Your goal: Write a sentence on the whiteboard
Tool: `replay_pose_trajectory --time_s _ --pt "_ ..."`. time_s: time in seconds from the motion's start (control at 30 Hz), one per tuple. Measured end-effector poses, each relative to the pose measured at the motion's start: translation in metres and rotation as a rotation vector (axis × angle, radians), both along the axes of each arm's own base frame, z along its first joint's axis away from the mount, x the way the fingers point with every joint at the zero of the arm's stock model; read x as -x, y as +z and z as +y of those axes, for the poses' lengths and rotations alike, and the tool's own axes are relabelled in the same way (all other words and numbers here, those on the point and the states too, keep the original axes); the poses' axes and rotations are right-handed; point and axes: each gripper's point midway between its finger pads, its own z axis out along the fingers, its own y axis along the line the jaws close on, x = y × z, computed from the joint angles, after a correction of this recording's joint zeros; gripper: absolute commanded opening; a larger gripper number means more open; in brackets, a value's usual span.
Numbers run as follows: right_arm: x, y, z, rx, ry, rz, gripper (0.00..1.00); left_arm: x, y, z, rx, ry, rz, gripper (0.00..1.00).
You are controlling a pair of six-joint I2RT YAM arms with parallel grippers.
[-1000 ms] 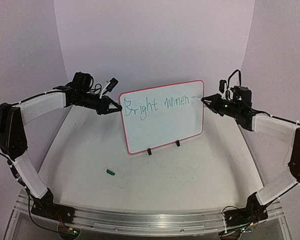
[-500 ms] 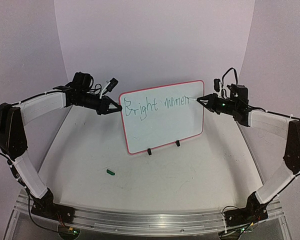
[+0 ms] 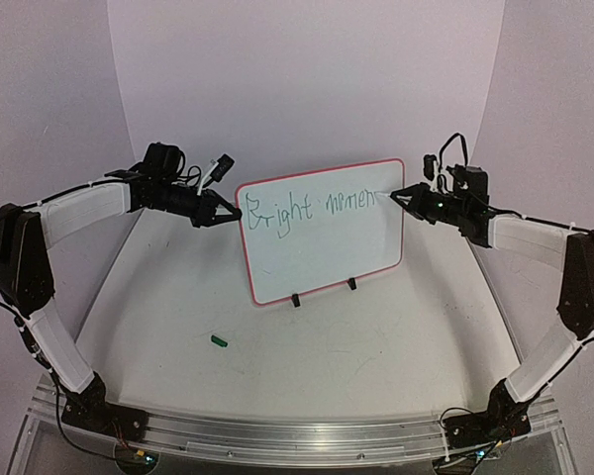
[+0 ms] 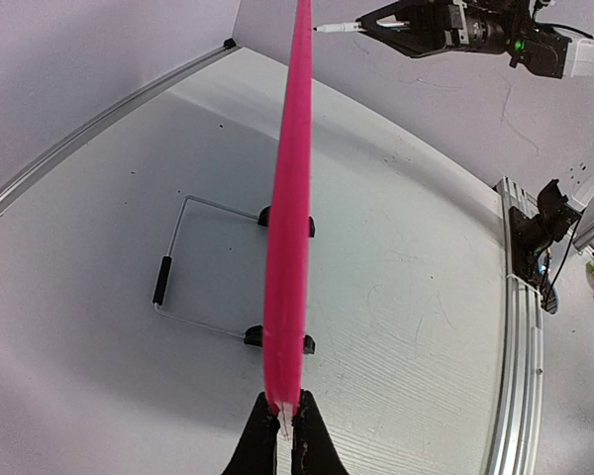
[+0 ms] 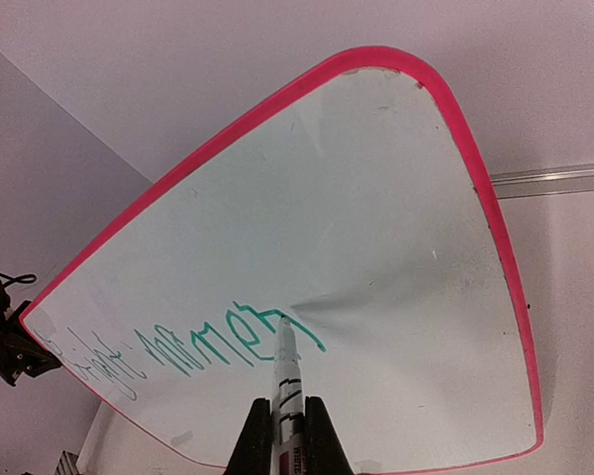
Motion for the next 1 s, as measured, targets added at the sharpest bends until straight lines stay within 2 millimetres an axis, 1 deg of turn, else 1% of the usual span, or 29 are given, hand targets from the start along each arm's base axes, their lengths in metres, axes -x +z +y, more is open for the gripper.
replay_pose_trajectory --time_s 0.27,0.6,0.83,1.0 --pt "-0.005 -0.013 0.001 0.006 -0.004 0.027 0.00 0.000 0.000 0.000 0.000 0.000 0.000 0.00" --pt "-0.013 -0.014 -0.010 0.011 -0.083 0.034 0.00 0.000 0.000 0.000 0.000 0.001 0.001 0.00" --pt "-0.015 -0.009 -0.016 0.013 -0.113 0.023 0.00 0.000 0.000 0.000 0.000 -0.001 0.001 0.00" --pt "-0.010 0.000 -0.016 0.005 -0.105 0.007 0.00 0.001 0.000 -0.001 0.000 -0.002 0.000 0.00"
